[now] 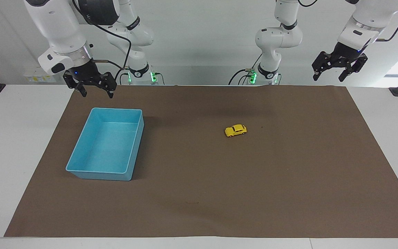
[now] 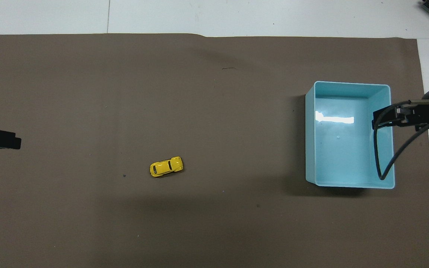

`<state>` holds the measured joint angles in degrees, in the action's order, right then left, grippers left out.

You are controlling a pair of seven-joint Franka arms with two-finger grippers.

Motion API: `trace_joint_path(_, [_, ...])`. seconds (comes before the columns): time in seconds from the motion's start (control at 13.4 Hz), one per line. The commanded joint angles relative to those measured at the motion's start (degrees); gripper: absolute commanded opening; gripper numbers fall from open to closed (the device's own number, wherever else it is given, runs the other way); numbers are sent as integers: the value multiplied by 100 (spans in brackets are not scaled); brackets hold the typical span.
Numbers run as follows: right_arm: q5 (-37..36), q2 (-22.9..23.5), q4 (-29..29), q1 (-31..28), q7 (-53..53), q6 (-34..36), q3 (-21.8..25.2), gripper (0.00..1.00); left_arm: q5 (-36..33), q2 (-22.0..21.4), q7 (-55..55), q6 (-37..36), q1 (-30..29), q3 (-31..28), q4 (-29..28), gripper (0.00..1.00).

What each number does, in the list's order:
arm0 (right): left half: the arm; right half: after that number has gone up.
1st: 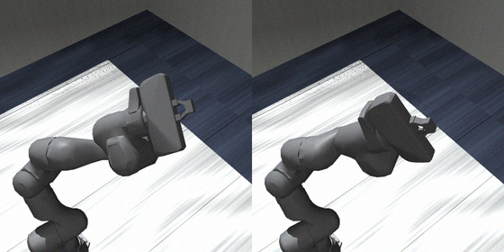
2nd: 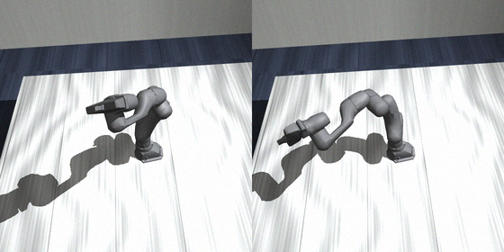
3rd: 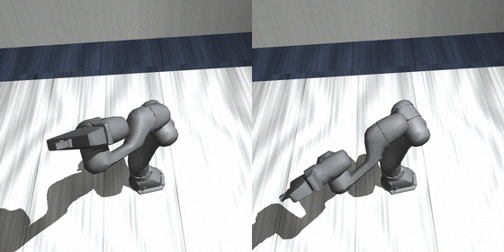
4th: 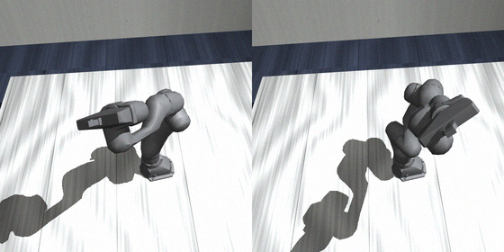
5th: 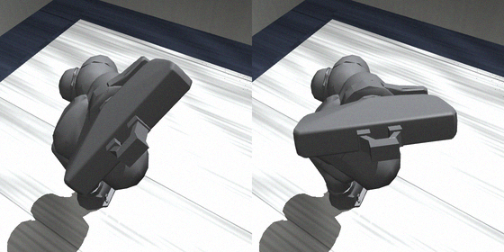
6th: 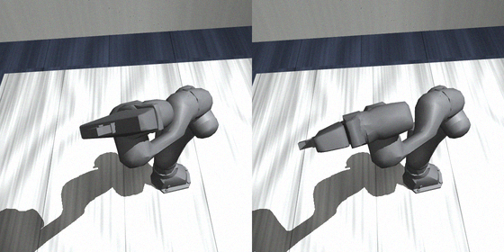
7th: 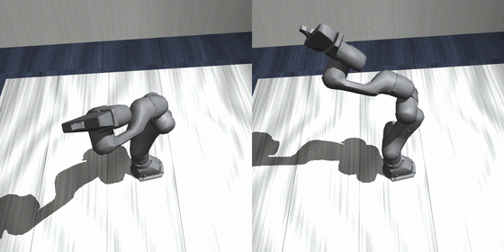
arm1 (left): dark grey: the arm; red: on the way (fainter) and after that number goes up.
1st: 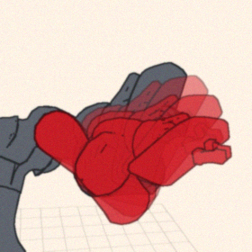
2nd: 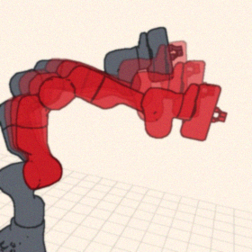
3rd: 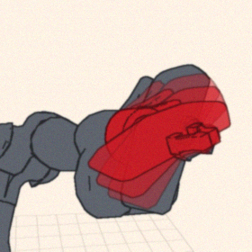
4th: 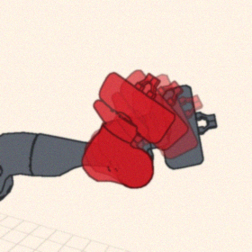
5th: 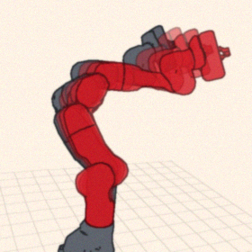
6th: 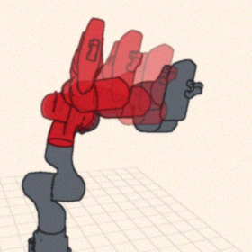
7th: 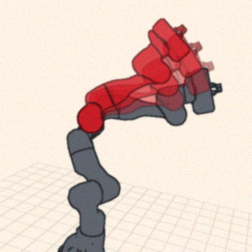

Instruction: Wind up and store yellow beetle car

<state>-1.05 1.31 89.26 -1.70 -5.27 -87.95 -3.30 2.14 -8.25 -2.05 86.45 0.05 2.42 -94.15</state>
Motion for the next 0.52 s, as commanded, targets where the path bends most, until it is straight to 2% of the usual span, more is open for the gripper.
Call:
trace_joint_path(0.0, [96, -60, 22, -67, 114, 23, -22, 100, 32, -98, 3, -41, -111, 66, -112, 100])
trace_joint_path(0.45, [96, -60, 22, -67, 114, 14, -13, 100, 32, -98, 12, -32, -111, 66, -200, 100])
